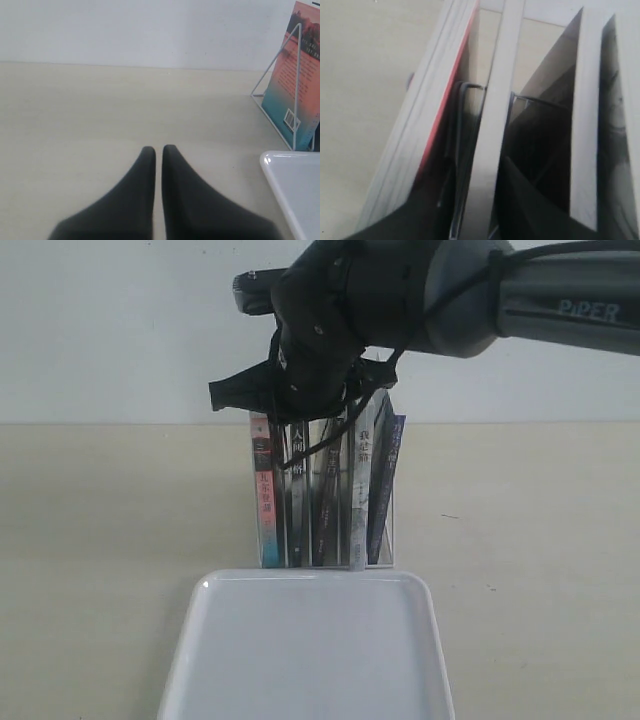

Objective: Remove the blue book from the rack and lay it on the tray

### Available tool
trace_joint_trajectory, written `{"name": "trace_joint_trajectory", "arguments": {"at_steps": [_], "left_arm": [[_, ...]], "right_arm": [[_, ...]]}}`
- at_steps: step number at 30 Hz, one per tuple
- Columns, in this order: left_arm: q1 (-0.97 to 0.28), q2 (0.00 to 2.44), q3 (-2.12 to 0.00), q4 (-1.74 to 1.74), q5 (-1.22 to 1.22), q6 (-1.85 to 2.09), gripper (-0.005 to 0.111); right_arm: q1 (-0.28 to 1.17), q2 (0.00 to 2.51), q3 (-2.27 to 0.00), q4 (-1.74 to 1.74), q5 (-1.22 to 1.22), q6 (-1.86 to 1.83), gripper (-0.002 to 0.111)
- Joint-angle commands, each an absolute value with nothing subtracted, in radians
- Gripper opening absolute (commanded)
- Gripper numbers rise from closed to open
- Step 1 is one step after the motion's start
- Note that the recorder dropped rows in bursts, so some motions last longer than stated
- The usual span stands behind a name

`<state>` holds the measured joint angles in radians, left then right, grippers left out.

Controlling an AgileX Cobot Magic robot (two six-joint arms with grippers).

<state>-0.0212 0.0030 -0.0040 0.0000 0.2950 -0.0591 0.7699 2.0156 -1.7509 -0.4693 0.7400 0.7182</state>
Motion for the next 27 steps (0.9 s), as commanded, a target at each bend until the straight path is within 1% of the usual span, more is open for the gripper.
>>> {"name": "trace_joint_trajectory", "arguments": {"at_steps": [1,6,8,9,12,13,27], "left_arm": [[-0.02,0.0,0.0,-0.011,0.297,-0.057,0.004],[-0.02,0.0,0.0,-0.011,0.297,-0.057,0.004],[-0.02,0.0,0.0,-0.011,0.297,-0.057,0.004],[-0.02,0.0,0.0,-0.011,0.297,-0.057,0.004],[-0.02,0.0,0.0,-0.011,0.297,-0.057,0.004],[-0.02,0.0,0.0,-0.011,0.297,-0.057,0.004],[-0.02,0.0,0.0,-0.011,0.297,-0.057,0.004]], "right_arm": [[0.767,2.017,-1.757,-0.479,0.733,0.724,0.027],[0.767,2.013,-1.757,-0.479,0.73,0.729,0.027],[0.767,2.009,-1.757,-0.479,0.728,0.731,0.024],[0.767,2.007,-1.757,-0.479,0.728,0.735,0.02],[0.767,1.997,-1.757,-0.479,0.728,0.735,0.002],[0.767,1.989,-1.757,-0.482,0.728,0.744,0.0],[0.767,1.875,-1.757,-0.554,0.747,0.786,0.0]]}}
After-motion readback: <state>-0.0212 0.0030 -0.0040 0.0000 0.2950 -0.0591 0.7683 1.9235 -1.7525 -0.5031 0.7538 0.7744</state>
